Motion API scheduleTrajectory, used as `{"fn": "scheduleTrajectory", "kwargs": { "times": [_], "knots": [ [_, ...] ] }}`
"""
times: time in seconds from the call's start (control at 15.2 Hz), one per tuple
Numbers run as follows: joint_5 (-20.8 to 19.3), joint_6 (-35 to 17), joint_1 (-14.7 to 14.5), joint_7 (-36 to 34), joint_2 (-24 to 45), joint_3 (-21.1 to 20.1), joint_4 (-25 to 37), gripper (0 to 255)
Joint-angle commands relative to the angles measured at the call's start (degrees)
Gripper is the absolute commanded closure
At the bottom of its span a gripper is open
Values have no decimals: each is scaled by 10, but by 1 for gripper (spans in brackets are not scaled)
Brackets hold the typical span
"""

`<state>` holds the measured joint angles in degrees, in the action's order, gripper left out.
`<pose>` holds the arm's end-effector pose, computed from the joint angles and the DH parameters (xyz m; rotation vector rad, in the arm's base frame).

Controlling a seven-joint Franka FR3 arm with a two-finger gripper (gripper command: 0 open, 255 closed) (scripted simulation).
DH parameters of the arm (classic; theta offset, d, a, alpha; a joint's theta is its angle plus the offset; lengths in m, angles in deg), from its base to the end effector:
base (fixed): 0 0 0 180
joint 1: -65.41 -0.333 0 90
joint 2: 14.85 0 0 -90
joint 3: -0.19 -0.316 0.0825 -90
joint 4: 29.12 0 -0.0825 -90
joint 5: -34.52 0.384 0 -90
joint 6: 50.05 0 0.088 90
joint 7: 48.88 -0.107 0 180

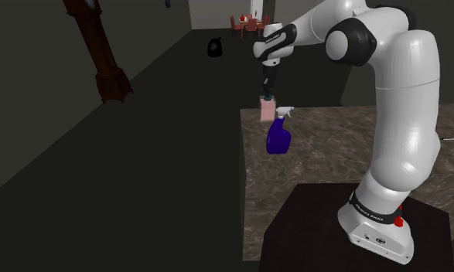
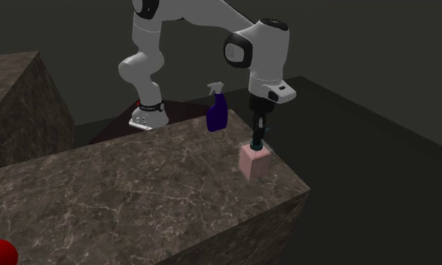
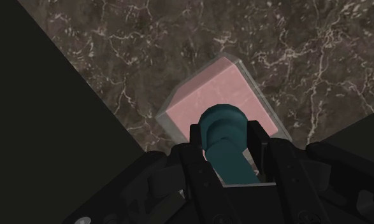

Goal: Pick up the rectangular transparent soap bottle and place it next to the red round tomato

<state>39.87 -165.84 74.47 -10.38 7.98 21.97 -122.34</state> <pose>0.5886 -0.3115 0.4062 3.0726 0.1890 -0.0207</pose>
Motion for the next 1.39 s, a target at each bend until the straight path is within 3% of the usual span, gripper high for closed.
{"fn": "scheduleTrajectory", "kwargs": {
  "times": [0.0, 1.32],
  "knots": [
    [-2, 13, 0, 0, -5, 1, 9, 255],
    [-9, 161, 6, -1, -20, 7, 142, 255]
  ]
}}
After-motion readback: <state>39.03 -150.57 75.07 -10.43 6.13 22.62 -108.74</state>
